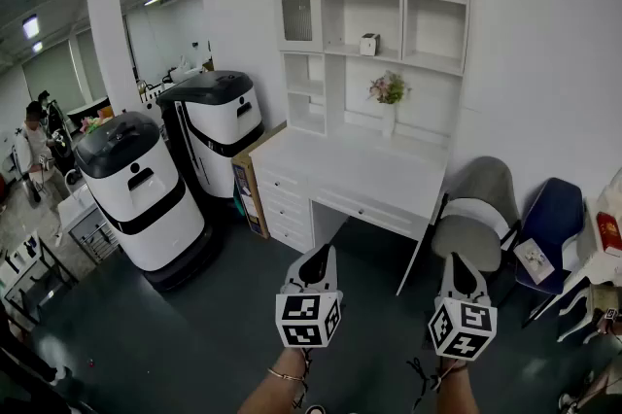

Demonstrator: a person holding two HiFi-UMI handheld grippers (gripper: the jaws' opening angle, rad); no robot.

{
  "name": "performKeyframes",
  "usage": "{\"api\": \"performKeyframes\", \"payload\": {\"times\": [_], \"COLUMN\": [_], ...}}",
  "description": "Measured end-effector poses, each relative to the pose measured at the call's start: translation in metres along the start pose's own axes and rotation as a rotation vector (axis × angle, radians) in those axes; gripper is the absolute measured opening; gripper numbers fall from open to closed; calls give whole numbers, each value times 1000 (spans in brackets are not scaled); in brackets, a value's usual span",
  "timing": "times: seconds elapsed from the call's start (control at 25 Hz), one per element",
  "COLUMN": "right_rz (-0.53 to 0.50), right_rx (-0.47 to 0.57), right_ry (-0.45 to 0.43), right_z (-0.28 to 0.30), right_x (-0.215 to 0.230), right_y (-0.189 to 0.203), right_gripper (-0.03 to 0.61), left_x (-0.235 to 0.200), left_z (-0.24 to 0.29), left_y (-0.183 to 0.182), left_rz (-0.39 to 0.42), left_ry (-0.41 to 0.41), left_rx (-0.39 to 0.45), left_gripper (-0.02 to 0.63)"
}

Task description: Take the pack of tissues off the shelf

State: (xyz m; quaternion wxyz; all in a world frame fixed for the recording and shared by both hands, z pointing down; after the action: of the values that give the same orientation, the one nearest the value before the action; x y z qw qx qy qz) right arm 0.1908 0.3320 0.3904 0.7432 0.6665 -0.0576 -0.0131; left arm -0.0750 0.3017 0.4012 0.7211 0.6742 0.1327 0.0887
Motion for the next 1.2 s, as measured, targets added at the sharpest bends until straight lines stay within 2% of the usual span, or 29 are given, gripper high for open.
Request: {"api": "performKeyframes", "payload": {"times": [0.44, 0.56, 0.68, 1.0, 1.2], "right_rz": [15, 16, 21, 22, 35], "right_rx": [-5, -3, 2, 32, 35], "right_ry": [20, -1, -33, -47, -36], "right_z": [2, 2, 2, 5, 8], "right_x": [7, 3, -1, -8, -16], "right_y": [5, 4, 2, -4, -2], "right_gripper": [6, 9, 102, 181, 264], "left_x": [4, 1, -1, -14, -26], "left_z": [-3, -5, -8, -8, -8], "left_y": [3, 0, -3, -3, -3], "left_rz": [5, 0, -6, -13, -9], "left_ry": [-18, -24, -27, -48, -49], "left_rx": [-5, 5, 14, 22, 18], "left_gripper": [18, 18, 18, 18, 18]}}
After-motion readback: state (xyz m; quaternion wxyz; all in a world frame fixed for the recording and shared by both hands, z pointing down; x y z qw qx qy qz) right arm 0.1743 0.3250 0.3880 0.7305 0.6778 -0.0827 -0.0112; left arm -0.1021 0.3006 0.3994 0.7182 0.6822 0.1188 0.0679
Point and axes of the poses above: the fingertips, and each gripper's own axes: z forward along the fingers, x to its right, y out of its underside, the point moved 6 cm from there along -z, backward along the fingers, and after that the axes turned 5 degrees about -x, right-handed, at the moved point
